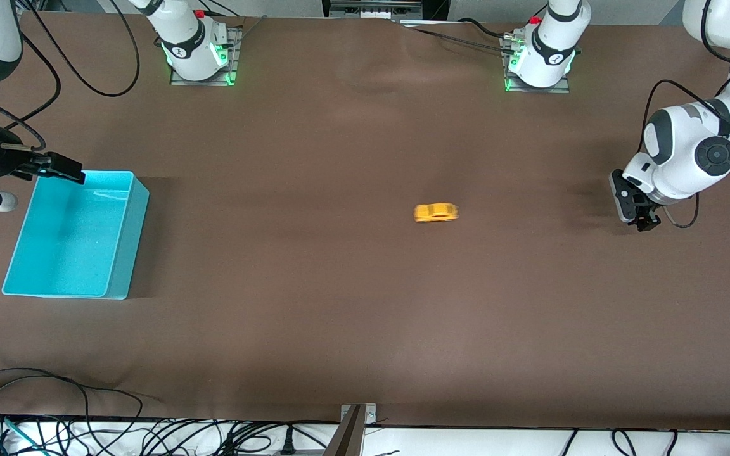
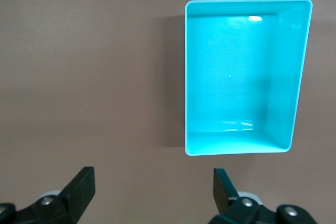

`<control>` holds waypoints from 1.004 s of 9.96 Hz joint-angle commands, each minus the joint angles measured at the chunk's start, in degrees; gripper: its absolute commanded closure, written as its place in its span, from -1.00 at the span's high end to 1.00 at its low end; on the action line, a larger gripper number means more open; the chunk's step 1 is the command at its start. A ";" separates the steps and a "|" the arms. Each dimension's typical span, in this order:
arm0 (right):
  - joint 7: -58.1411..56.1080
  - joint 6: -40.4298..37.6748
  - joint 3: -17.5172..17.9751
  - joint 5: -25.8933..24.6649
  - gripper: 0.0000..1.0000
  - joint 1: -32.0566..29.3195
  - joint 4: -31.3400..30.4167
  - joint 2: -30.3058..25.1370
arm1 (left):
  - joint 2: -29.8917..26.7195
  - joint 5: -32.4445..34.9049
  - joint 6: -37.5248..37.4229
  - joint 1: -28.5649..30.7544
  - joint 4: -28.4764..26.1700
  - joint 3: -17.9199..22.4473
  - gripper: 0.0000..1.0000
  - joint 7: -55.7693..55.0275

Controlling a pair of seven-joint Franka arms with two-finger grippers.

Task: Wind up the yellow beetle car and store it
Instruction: 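Retract the left gripper while the right gripper moves toward the car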

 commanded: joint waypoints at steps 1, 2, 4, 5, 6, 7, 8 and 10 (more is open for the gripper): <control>-0.72 -0.17 0.12 0.88 1.00 -0.47 1.23 1.24 | -3.72 1.25 -1.43 0.02 -0.22 -0.20 1.00 -1.03; -0.72 -0.09 0.12 0.88 1.00 -0.38 1.23 1.25 | -5.56 1.17 -1.51 -0.15 -0.39 -0.20 1.00 -1.03; -0.81 0.53 0.12 0.35 1.00 -0.47 1.23 2.12 | -14.59 1.08 -2.65 -2.15 -0.13 -0.38 1.00 -0.68; -0.81 0.53 0.03 0.70 1.00 -0.56 1.23 2.82 | -18.98 1.08 -7.18 -3.39 1.09 -2.03 1.00 -0.86; -0.81 0.53 0.03 0.61 1.00 -0.47 1.23 2.83 | -20.77 1.17 -13.32 -3.40 5.45 -4.57 1.00 -1.03; -0.81 0.44 0.12 0.44 1.00 -0.30 1.23 2.48 | -20.87 1.08 -20.43 -3.40 11.50 -7.12 1.00 -1.38; -0.81 0.09 0.12 0.44 1.00 -0.29 1.23 2.30 | -20.87 0.99 -25.37 -3.40 16.52 -9.15 1.00 -2.26; -0.46 0.26 0.73 0.35 1.00 0.05 1.32 2.04 | -20.79 -1.01 -32.94 -3.40 25.06 -10.75 1.00 -4.63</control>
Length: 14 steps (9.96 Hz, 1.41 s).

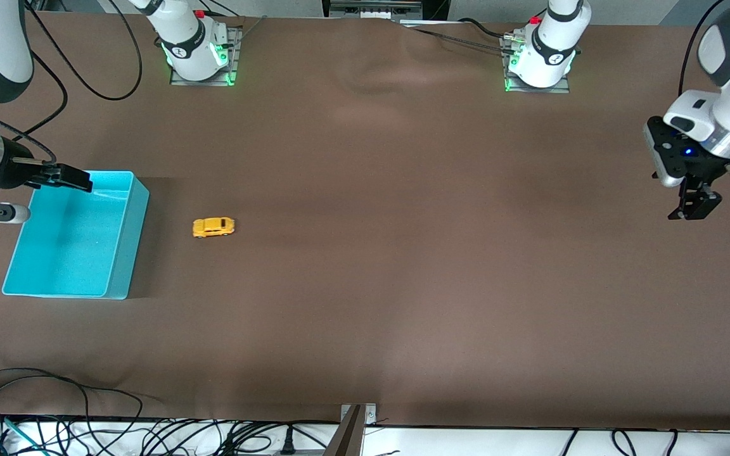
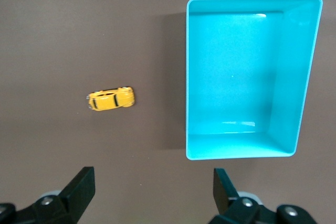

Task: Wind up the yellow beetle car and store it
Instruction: 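Retract the left gripper while the right gripper moves toward the car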

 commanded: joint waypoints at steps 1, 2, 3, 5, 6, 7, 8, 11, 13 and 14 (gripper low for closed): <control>-0.32 -0.75 0.69 0.26 1.00 0.88 0.97 -0.40 | 1.47 -2.64 -8.25 0.12 8.42 -0.16 1.00 -2.50; -0.84 -0.92 0.69 0.18 1.00 0.97 0.97 -0.84 | 1.38 -4.31 -12.89 0.30 11.40 -0.15 1.00 -6.17; -1.28 -1.01 0.69 0.35 1.00 0.97 1.05 -0.93 | 1.21 -4.33 -17.64 0.30 14.31 -0.42 1.00 -11.86; -4.61 -1.10 3.57 0.44 1.00 1.06 1.41 -2.77 | 1.21 -4.42 -27.31 0.30 20.28 -1.47 1.00 -24.87; -7.24 -1.62 4.98 0.26 1.00 1.06 1.15 -2.77 | 1.21 -4.50 -30.57 0.30 22.83 -1.65 1.00 -28.93; -13.27 -1.63 6.04 -0.43 1.00 1.15 0.88 -2.77 | 1.21 -4.85 -33.74 0.30 24.69 -2.69 1.00 -35.23; -16.90 -1.71 6.40 -0.96 1.00 1.15 0.71 -2.51 | 1.21 -5.64 -36.99 0.30 26.71 -3.14 1.00 -42.78; -36.99 -0.40 6.23 -1.76 1.00 0.97 -0.35 -0.76 | 1.29 -9.50 -41.15 1.09 29.89 -6.47 1.00 -64.32; -46.42 0.21 6.23 -1.76 1.00 1.06 -2.27 0.04 | 1.47 -11.27 -41.24 1.27 29.98 -8.49 1.00 -75.76; -49.94 1.44 6.23 -1.85 1.00 0.97 -3.24 0.30 | 1.73 -11.19 -41.24 1.18 31.20 -9.81 1.00 -81.47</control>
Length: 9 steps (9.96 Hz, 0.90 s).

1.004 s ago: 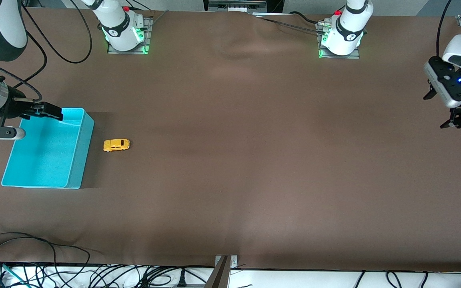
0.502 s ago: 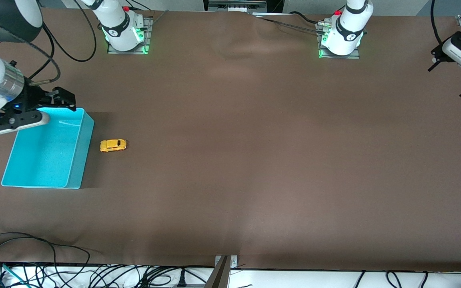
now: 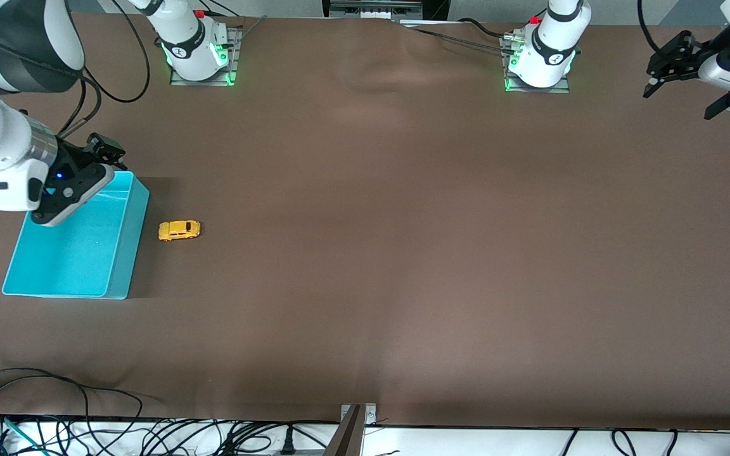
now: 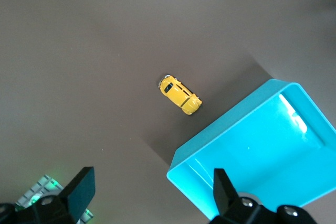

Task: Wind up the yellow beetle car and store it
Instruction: 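Lower the right gripper over the yellow car beside the bin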

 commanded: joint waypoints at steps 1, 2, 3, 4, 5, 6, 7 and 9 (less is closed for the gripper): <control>-7.40 3.36 0.22 -0.85 1.00 -0.19 -3.59 0.30 | 3.22 -1.47 -1.32 0.83 3.95 -1.83 1.00 -9.77; -8.98 7.38 0.31 -1.63 1.00 -0.19 -7.52 0.04 | 5.42 -1.47 -1.23 0.83 4.74 -1.66 1.00 -10.15; -12.05 12.12 0.31 -1.73 1.00 -0.19 -11.91 -0.39 | 7.00 -0.86 -0.53 0.83 4.66 -1.65 1.00 -10.16; -13.56 14.95 0.31 -1.73 1.00 -0.19 -14.48 -0.57 | 7.11 -0.68 1.65 1.00 3.71 -1.65 1.00 -10.24; -14.27 15.33 0.31 -1.73 1.00 -0.19 -15.03 -0.57 | 7.02 -0.68 3.15 1.27 1.87 -1.57 1.00 -10.25; -15.06 16.20 0.40 -1.73 1.00 -0.19 -16.34 -0.57 | 6.76 -0.60 4.47 1.44 0.28 -1.48 1.00 -10.25; -16.28 18.04 0.66 -1.90 1.00 -0.10 -17.83 -0.57 | 6.49 -0.16 5.09 1.36 -0.86 -1.39 1.00 -10.16; -18.14 25.48 1.19 -2.08 1.00 -0.19 -24.40 -1.18 | 7.10 1.42 3.88 1.18 0.17 -1.65 1.00 -10.16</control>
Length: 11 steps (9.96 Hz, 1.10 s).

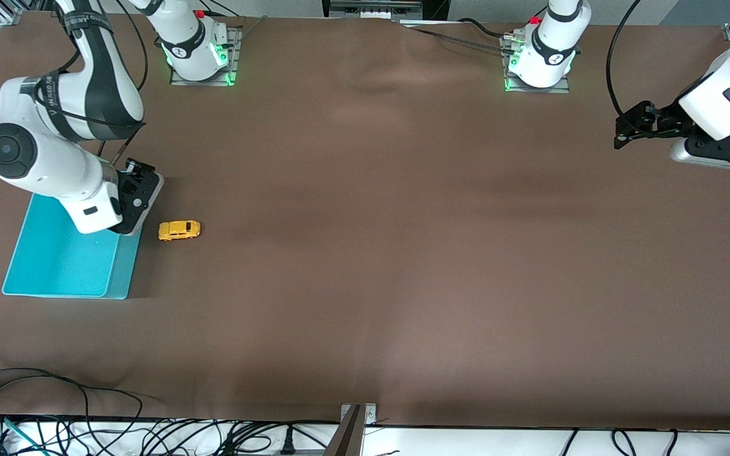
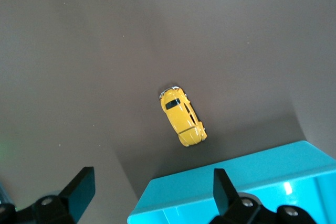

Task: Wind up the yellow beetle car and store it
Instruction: 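Lower the right gripper over the yellow car beside the bin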

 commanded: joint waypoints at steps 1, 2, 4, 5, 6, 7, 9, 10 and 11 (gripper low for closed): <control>-1.64 8.35 0.44 -0.89 1.00 -0.29 -9.26 -2.45 | -0.36 1.40 -0.19 0.09 -0.07 -0.23 1.00 -0.58; -2.25 10.91 0.44 -0.89 1.00 -0.29 -11.38 -2.45 | -0.36 1.66 -0.19 -0.08 0.19 -0.32 1.00 -0.50; -5.23 15.31 0.27 -0.97 1.00 -0.29 -14.29 -1.84 | -0.45 1.58 -0.19 0.09 0.20 -0.32 1.00 -0.23; -5.68 17.68 0.27 -0.97 1.00 -0.29 -15.78 -1.49 | -0.45 1.49 -0.27 0.18 0.20 -0.15 1.00 -0.06; -5.77 20.75 0.27 -0.97 1.00 -0.29 -17.97 -1.14 | -0.54 1.49 -0.27 0.18 0.28 -0.06 1.00 0.03; -6.81 23.47 0.18 -1.06 1.00 -0.29 -19.47 -0.70 | -0.71 1.49 -0.27 0.18 0.46 -0.14 1.00 0.12; -12.86 26.73 -1.13 -1.32 1.00 -0.90 -19.48 1.40 | -0.63 1.14 -0.27 0.18 0.37 -0.15 1.00 0.12; -16.28 28.75 -2.70 -1.33 1.00 -0.91 -19.40 2.81 | -0.63 0.88 -0.27 0.18 0.37 -0.15 1.00 0.12; -18.06 30.69 -3.59 -1.41 1.00 -0.91 -19.48 4.21 | -0.63 0.79 -0.27 0.18 0.46 -0.23 1.00 0.12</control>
